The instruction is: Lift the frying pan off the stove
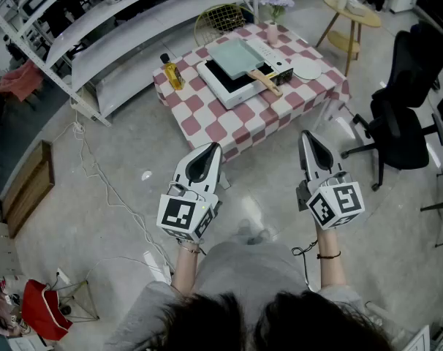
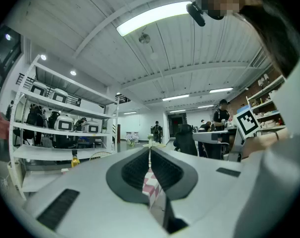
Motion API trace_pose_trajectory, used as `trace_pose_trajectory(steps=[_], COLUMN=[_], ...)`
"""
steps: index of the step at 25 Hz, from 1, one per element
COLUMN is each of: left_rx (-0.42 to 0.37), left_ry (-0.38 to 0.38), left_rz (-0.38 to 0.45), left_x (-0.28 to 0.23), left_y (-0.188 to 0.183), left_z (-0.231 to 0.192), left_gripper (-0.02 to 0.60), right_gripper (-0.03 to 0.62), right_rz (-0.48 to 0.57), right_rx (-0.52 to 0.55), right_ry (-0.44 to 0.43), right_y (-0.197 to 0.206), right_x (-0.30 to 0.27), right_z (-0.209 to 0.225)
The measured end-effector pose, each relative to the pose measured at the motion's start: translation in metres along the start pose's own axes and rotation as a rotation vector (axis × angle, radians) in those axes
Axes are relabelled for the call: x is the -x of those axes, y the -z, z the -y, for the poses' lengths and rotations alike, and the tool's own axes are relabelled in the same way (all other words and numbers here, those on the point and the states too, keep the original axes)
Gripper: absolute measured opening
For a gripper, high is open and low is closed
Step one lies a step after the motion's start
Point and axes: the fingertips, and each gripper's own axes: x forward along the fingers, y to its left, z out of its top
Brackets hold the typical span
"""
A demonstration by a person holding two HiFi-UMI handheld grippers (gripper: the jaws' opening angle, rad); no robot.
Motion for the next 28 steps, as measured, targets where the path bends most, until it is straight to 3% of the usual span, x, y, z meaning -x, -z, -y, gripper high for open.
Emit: trace_pose_trajectory(steps=[18, 28], left_rx=[0.007, 0.041], left_ry=[-0.022, -0.035], left_rz=[-0.013, -0.063], left_x=[0.006, -0.007], left_y=[0.0, 0.016], left_z=[0.028, 0.02], left_gripper=[0.032, 0.032], right_gripper=[0.023, 0.023], right_rz=[0.021, -0.009], right_rx=[-0.014, -0.066], right_ry=[-0.013, -0.015], right_y=[-0.01, 0.005], right_x=[0.024, 0.007], right_z=[0.016, 0.024])
